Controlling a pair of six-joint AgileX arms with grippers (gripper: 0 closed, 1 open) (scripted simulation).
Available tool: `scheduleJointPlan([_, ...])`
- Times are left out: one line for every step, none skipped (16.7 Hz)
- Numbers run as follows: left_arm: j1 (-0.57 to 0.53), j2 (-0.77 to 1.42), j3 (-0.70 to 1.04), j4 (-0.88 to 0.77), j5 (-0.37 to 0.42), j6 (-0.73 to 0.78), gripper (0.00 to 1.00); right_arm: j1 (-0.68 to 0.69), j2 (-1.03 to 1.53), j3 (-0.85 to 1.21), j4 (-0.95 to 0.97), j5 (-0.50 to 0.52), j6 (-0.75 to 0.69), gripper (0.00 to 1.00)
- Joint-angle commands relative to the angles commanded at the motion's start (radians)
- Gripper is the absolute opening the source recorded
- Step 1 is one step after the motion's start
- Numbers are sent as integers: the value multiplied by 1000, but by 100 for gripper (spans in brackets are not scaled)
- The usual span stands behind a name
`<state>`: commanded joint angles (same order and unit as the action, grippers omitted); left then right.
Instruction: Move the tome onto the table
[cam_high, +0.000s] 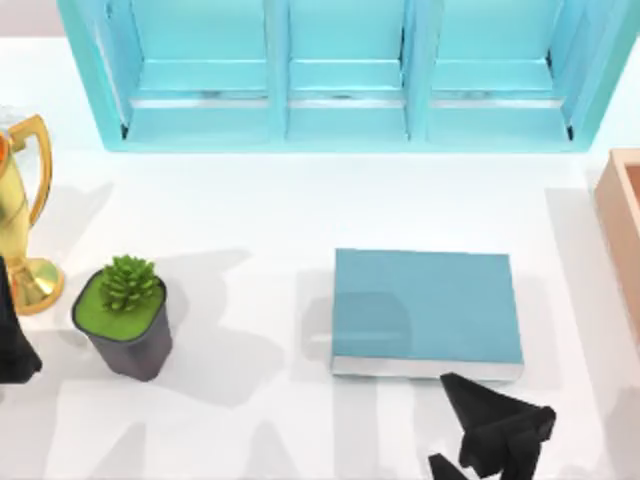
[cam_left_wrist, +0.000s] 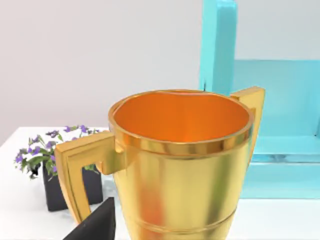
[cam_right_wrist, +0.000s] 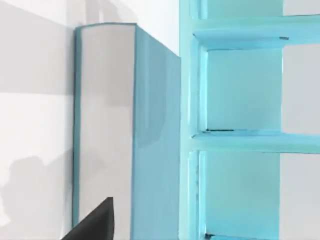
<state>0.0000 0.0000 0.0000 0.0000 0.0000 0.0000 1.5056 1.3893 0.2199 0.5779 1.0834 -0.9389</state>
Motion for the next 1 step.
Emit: scheduleJointPlan([0, 0, 0, 0, 0, 0, 100, 0, 0, 0, 0, 0, 0, 100])
